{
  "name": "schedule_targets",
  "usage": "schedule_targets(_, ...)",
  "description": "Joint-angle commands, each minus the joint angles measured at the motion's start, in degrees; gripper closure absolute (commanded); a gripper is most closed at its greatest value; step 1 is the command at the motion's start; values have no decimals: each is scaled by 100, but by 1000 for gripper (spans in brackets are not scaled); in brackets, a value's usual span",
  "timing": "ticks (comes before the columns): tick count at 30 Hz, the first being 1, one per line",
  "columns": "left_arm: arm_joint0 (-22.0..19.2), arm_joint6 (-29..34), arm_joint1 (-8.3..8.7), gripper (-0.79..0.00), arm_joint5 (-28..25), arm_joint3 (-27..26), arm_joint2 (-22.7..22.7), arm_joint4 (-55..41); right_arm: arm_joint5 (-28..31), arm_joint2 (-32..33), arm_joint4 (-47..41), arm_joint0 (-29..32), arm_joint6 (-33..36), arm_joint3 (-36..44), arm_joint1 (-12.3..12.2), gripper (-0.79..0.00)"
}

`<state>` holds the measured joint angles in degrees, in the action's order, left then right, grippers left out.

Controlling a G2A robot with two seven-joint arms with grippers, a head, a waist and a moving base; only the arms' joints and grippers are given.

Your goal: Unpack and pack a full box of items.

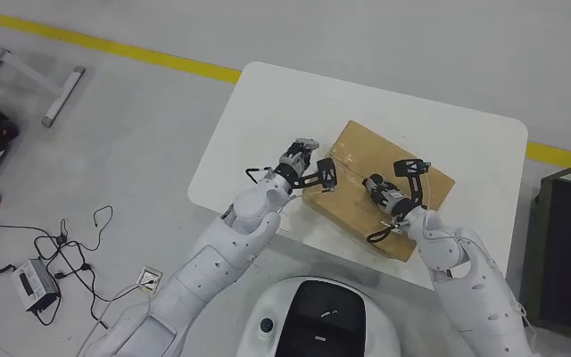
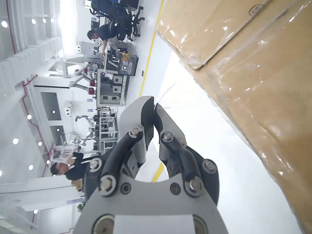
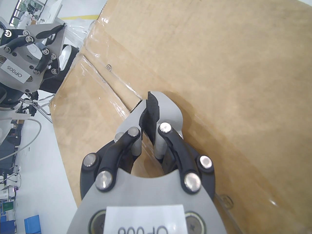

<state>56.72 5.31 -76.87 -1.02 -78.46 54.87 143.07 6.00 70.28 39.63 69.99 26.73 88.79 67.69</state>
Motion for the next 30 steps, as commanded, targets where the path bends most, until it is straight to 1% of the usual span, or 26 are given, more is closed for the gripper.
schedule_targets(1, 12, 23, -11, 0, 30, -3, 0, 34, -9, 13, -4, 4, 16, 23, -1, 0)
schedule_targets(2, 10, 31, -17, 0, 38, -2, 9, 17, -16, 18, 0, 7, 21, 31, -1, 0)
schedule_targets(3, 7, 45, -22, -52, 46, -4, 26, -5, -26, 21, 0, 11, 23, 40, 0, 0)
schedule_targets(5, 11, 72, -35, -222, 76, -22, 60, -74, -22, 22, 5, 15, 32, 47, 0, 0)
schedule_targets(6, 15, 83, -41, -339, 87, -27, 78, -112, -19, 22, 6, 18, 33, 45, 1, 0)
schedule_targets(7, 14, 103, -47, -422, 108, -34, 95, -135, -17, 20, 7, 21, 30, 45, 2, 0)
schedule_targets(8, 12, 108, -54, -674, 116, -39, 110, -178, -15, 16, 6, 26, 37, 43, 3, 0)
schedule_targets(9, 5, 108, -60, -785, 119, -34, 117, -188, -13, 16, 7, 26, 39, 43, 4, 0)
schedule_targets(14, -39, 59, -91, -785, 135, -1, 116, -209, 26, 41, -58, 50, 6, 96, 7, 0)
schedule_targets(18, -60, 34, -119, -785, 20, 34, 143, -401, 43, 85, -75, 78, 3, 151, 2, 0)
schedule_targets(20, -43, 37, -126, -785, -101, 32, 187, -540, 44, 107, -91, 101, 8, 182, 0, 0)
schedule_targets(23, -7, 34, -122, -785, -445, 45, 305, -848, 52, 142, -100, 125, 5, 225, -4, 0)
schedule_targets(25, 10, 87, -106, -785, -603, 51, 360, -801, 48, 165, -98, 135, 8, 255, -7, 0)
schedule_targets(30, 112, -28, -52, -785, -958, 37, 425, -565, 52, 213, -111, 165, 16, 330, -13, 0)
